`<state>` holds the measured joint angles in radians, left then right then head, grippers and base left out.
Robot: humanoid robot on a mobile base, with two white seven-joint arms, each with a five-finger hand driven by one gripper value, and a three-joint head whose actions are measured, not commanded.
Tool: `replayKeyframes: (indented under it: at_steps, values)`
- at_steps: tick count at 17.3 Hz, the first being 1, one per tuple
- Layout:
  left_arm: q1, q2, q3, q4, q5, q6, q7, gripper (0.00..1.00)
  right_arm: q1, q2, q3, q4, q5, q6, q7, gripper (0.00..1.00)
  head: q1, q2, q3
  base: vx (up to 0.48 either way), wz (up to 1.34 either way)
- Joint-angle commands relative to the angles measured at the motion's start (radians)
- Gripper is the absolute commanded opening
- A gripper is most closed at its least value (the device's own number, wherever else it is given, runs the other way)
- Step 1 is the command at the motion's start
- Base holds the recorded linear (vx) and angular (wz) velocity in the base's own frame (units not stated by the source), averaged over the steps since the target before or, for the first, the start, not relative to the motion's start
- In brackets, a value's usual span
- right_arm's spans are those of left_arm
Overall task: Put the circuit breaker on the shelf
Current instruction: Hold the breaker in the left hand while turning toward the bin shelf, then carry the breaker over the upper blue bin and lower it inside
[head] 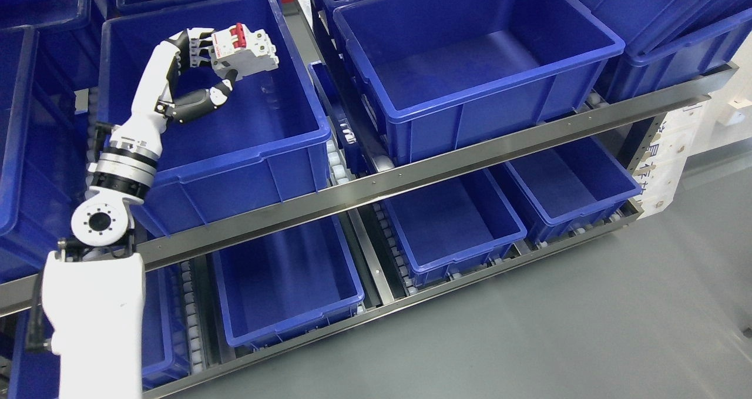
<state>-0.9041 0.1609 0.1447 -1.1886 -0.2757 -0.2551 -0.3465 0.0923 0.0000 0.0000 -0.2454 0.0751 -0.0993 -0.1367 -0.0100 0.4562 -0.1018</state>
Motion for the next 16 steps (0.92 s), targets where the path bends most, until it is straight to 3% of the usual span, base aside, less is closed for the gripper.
replayKeyframes:
  at_steps: [1,16]
  values:
    - [-0.047,0.127,0.035,0.195,-0.034,0.008,0.001,0.15,0.000,-0.017,0.020,0.000,0.000,0.177,0.000,1.00,0.0000,0.000,0.000,-0.003,-0.04]
    - [-0.062,0.154,0.038,0.196,-0.036,0.011,0.006,0.14,0.000,-0.017,0.020,0.000,0.000,0.177,0.000,1.00,0.0000,0.000,0.000,0.001,-0.02]
